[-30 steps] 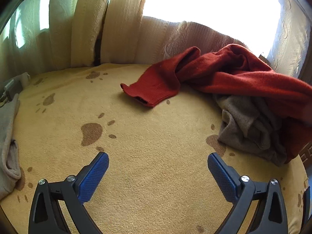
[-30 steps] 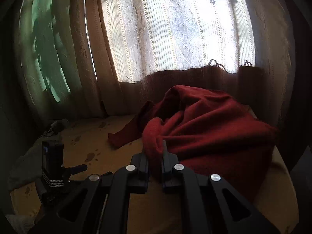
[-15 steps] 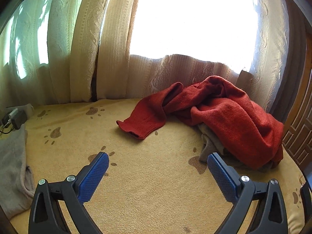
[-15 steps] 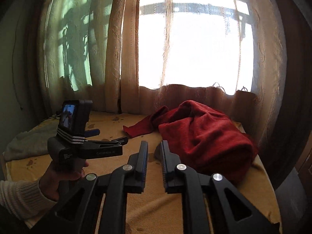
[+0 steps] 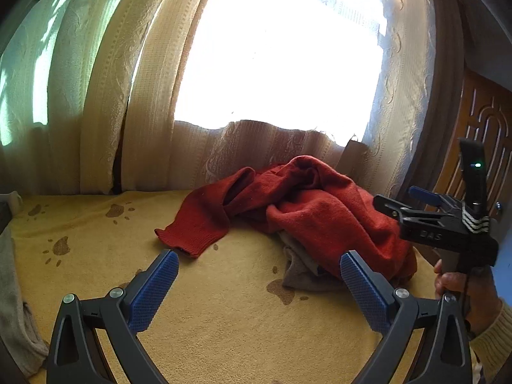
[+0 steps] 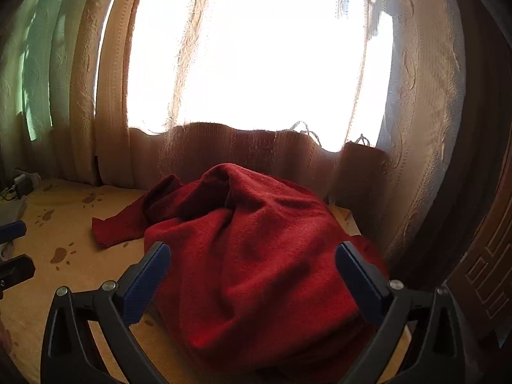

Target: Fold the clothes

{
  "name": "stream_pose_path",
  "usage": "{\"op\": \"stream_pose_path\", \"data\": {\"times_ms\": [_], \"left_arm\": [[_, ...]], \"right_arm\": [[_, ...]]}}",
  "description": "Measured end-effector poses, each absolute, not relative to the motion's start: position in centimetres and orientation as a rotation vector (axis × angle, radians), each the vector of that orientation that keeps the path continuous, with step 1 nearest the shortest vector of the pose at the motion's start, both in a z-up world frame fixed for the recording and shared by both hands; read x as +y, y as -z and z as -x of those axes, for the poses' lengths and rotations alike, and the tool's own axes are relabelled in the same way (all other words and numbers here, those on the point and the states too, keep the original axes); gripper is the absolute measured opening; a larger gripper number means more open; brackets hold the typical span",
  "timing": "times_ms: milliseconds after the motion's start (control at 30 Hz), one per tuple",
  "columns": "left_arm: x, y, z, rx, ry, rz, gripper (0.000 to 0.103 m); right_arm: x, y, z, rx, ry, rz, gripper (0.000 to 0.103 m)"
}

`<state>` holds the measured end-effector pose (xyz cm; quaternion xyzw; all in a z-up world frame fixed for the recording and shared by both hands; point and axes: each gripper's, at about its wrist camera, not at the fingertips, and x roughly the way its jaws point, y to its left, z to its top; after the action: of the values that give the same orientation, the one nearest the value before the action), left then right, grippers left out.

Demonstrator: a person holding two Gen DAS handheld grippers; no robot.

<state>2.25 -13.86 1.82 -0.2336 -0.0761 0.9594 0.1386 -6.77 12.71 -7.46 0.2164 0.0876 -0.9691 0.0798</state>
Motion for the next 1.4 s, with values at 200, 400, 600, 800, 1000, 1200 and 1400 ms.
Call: {"op": "stream_pose_path", "data": {"times_ms": [200,400,600,800,1000,1200,1400], "left_arm": [[-13.7,-4.7,-4.3,-0.126,-2.735,0.48,0.103],[-16.0,-4.4,-2.7,-0.397,-2.453,0.532,0.103],[-16.4,-3.6,-1.3,-0.498,-2.435,0.656,0.103],[-14.6,-3.7,-2.2,-0.301,-2.633,0.67,0.103],[-14.6,-3.5,-1.9,-0.266,-2.756,0.747,0.103],[-16.3,-2.3,-1.3,-0.372,-2.806,0.819,0.103],[-17.1,-3.0,-2.3,-0.37,-2.871,0.742,0.103]], "right_arm": [[10.4,9.8,14.1,0.421,2.886,-0.785,0.103],[9.2,12.1,19.8,0.388,2.837,-0.972,0.103],[10.4,12.6,19.3,0.275,2.874,-0.947,0.044],[13.1,9.6,15.7,0.065,2.919,-0.782,0.013],[12.5,4.2,8.3,-0.015,2.866,-0.501,0.01],[10.4,2.6,1.5,0.152,2.78,-0.4,0.01],[10.7,5.7,-1.8,0.147,2.77,-0.489,0.01]]}}
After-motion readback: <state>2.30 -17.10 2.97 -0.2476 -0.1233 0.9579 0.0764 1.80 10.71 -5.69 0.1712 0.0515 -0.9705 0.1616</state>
